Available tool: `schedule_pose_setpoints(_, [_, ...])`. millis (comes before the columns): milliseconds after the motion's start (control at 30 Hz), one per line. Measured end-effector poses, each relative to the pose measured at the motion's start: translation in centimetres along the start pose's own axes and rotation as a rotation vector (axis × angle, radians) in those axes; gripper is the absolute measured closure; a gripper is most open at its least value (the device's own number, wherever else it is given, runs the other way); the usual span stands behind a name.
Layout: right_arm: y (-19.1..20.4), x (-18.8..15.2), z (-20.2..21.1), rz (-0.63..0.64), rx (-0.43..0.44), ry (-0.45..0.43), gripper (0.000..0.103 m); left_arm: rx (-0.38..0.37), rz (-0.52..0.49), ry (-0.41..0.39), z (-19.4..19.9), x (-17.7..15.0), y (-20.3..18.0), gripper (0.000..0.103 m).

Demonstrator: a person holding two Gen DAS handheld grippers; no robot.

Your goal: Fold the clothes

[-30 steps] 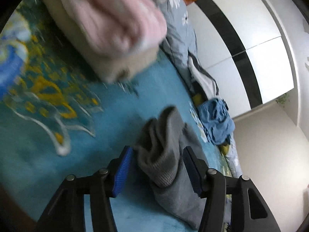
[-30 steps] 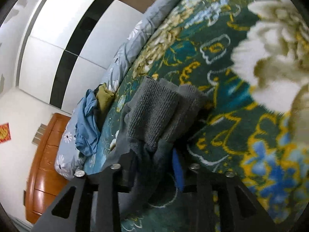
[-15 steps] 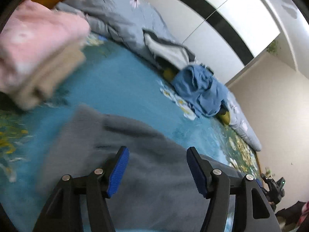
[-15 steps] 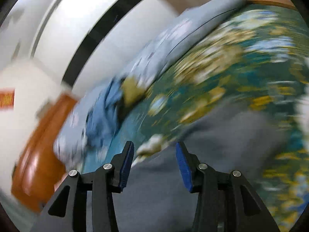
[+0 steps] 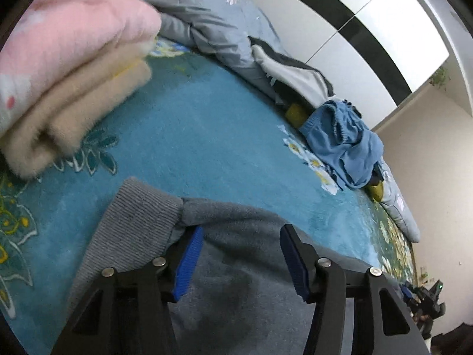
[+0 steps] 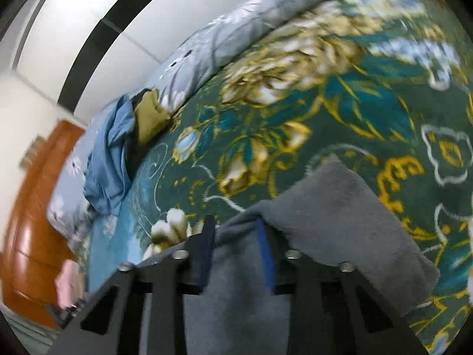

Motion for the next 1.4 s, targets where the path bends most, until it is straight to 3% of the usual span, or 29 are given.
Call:
schedule_pose_setpoints(133, [1.4,-0.3,3.1,0.035,0.099,-0.046,0.076,0.001,-0.048,0.016,1.2,0.0,-1.1,0.044])
schedule_pose_setpoints(200, [0.9,-0.2,6.5,0.028,0.139,-0.116,0.062,-0.006,-0.075,-0.005,3.1,-0.4,-1.5,0.042])
schedule_pose_setpoints(300, [-2.5,0.1,11.5,-0.047,0.137,-0.231,0.056,-0.006,-0.067,-0.060,5.7,-1.0,-1.6,0.037])
schedule_pose_setpoints(400, [-6.8,-1.1,12.8,-0.155,0.096,-0.233,0.041,-0.019,-0.043,-0.089,6.7,-1.5,-2.3,0.035])
schedule_pose_setpoints(500, [-9.8,-2.0,11.5,-0.279,0.099,-0.194,0.040,-0.050,-0.091,-0.058,5.8,-2.4,-5.7,0.035])
schedule_pose_setpoints(567, [-10.3,-2.3,10.4,-0.358,0.148,-0.178,0.039,-0.078,-0.145,-0.029,4.9,-3.4,-8.3,0.035])
schedule_pose_setpoints(633, [-10.1,-2.3,9.7,-0.396,0.167,-0.206,0.035,-0.126,-0.192,0.015,3.5,-4.7,-11.2,0.035])
schedule_pose_setpoints(800, [-7.7,-1.9,7.6,-0.365,0.176,-0.160,0.033,-0.248,-0.246,0.096,1.1,-8.4,-16.9,0.035])
schedule_pose_setpoints(867, [-7.5,-1.8,7.1,-0.359,0.158,-0.175,0.033,-0.264,-0.267,0.121,0.7,-9.6,-18.2,0.035])
schedule_pose_setpoints(1000, [-8.4,-1.5,7.1,-0.430,0.199,-0.235,0.034,-0.295,-0.307,0.171,0.0,-12.0,-20.6,0.035])
schedule_pose_setpoints(1067, [-8.3,-1.4,7.2,-0.424,0.188,-0.244,0.039,-0.310,-0.327,0.197,-0.4,-13.2,-21.8,0.035])
schedule_pose_setpoints(1200, [-8.8,-1.3,6.5,-0.452,0.188,-0.214,0.070,-0.307,-0.324,0.215,-0.8,-14.5,-22.1,0.035])
schedule_pose_setpoints(1300, [-8.6,-1.2,6.6,-0.444,0.173,-0.214,0.079,-0.334,-0.292,0.186,0.3,-14.0,-21.6,0.035])
schedule_pose_setpoints(1400, [-6.6,-0.9,7.9,-0.403,0.205,-0.240,0.081,-0.322,-0.256,0.120,2.2,-12.5,-19.7,0.035])
Point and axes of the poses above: each gripper's, at about its wrist camera, not at the fingertips, and z roughly against the way its jaws point, y to its left, x to its top, the point moved 6 cm from there along -z, roughly the way its jaws point, and after that the axes turned 12 degrees about -z, right-handed, at the moved point
